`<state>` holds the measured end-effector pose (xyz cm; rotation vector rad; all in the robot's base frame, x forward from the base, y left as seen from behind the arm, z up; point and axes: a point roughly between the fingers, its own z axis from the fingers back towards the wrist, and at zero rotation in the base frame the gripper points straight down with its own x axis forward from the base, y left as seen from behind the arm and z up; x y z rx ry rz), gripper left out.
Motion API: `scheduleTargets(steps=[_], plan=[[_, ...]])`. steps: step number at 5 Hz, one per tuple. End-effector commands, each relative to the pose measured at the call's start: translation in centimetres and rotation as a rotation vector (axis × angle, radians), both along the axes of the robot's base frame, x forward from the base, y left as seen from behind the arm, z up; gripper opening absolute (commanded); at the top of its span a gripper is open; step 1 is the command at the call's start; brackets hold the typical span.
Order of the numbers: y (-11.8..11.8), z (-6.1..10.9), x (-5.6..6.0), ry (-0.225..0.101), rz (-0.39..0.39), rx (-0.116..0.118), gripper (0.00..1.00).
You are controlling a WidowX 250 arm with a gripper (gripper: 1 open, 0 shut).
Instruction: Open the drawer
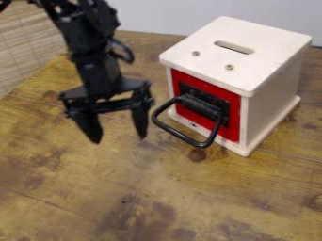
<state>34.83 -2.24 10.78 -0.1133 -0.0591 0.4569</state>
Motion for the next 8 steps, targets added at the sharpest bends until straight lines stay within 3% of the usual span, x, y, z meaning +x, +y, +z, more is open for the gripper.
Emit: scheduleTargets(steps=[1, 2, 6, 8], plan=[[-1.0, 1.8, 2.3, -0.099, 0.083, -0.043, 1.0], [-1.9, 1.2, 2.9, -0.115, 0.151, -0.07, 1.0], [-3.4, -0.2, 2.5, -0.151, 0.342, -0.151, 1.0], [-3.4, 0.7, 2.6, -0.178, 0.375, -0.186, 1.0]])
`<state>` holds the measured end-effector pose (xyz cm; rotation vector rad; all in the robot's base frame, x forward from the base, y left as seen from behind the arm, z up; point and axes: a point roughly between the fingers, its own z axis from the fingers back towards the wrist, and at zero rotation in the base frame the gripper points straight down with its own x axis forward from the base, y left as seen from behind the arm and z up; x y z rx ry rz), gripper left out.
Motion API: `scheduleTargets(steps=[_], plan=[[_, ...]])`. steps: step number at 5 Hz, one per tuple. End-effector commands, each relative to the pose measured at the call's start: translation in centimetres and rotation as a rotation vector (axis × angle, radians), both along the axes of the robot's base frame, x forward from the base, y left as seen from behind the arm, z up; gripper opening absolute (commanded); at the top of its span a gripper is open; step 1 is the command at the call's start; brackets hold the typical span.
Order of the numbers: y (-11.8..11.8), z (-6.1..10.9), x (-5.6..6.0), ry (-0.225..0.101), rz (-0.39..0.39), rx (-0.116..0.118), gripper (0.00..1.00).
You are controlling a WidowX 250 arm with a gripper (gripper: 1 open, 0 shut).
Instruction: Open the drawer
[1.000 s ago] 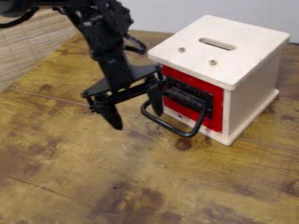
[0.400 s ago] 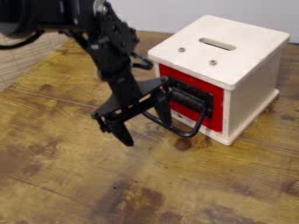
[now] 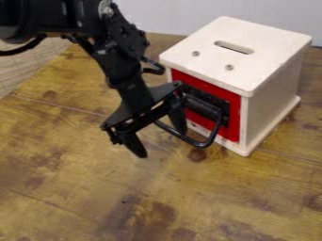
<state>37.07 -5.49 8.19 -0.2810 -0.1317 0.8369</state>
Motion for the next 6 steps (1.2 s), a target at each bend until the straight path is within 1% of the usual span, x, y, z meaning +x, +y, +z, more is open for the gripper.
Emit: scheduleTargets(steps=[1, 2, 4, 6], plan=[[-0.07, 3.39, 0.25, -0.105, 0.033, -0.025, 1.0], [-0.1, 3.22, 0.22, -0.116, 0.06, -0.034, 1.0], [-0.07, 3.4, 0.4, -0.139, 0.087, -0.041, 1.0], [-0.28, 3.18, 0.19, -0.16, 0.094, -0.033, 1.0]])
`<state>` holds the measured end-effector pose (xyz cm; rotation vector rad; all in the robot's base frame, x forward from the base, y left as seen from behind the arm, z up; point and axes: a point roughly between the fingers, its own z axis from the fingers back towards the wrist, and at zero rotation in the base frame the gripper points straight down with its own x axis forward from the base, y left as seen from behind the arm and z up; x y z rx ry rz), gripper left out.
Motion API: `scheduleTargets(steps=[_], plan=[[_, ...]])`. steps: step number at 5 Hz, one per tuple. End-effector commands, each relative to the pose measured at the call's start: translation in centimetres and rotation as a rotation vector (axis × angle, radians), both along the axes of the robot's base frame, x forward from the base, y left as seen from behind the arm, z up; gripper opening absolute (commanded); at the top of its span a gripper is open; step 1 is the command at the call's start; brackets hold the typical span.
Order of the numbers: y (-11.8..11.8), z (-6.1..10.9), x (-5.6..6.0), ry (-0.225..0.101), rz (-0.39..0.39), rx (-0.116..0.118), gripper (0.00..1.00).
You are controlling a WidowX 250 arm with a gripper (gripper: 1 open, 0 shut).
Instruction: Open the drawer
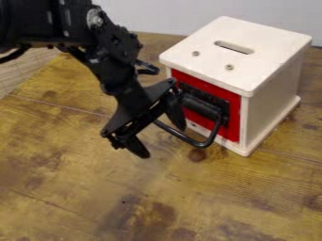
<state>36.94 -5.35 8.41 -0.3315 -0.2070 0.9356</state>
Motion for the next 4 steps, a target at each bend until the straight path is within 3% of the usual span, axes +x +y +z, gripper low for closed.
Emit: scheduleTargets(steps=[1, 4], plan=[[-0.7, 2.4, 0.4, -0.091, 0.013, 0.004, 1.0], [-1.4, 0.6, 0.4, -0.097, 0.097, 0.022, 1.0]])
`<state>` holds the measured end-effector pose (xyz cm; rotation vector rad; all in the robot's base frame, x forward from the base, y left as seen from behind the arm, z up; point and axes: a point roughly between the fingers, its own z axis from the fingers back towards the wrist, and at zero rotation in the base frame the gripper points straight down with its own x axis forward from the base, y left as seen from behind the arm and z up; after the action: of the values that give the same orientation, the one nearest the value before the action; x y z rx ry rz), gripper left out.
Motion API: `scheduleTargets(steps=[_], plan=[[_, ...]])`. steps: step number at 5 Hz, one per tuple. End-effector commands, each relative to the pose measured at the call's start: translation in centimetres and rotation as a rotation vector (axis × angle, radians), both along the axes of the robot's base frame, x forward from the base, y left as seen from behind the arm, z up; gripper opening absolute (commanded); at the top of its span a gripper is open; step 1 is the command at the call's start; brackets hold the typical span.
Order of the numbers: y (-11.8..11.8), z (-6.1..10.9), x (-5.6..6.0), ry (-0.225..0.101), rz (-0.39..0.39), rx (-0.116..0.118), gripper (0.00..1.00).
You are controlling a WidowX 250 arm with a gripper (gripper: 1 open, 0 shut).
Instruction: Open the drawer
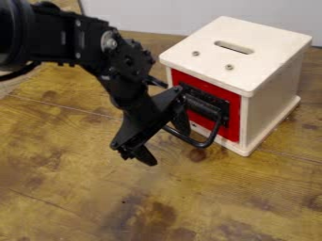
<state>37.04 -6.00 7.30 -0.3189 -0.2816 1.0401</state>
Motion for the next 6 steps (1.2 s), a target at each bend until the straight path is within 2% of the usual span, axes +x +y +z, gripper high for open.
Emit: scheduleTargets(steps=[1, 6], plan=[[-0.8, 1.3, 0.2, -0.049, -0.013, 0.005, 1.0], [-0.5, -0.7, -0.1, -0.032, 0.007, 0.041, 1.0]])
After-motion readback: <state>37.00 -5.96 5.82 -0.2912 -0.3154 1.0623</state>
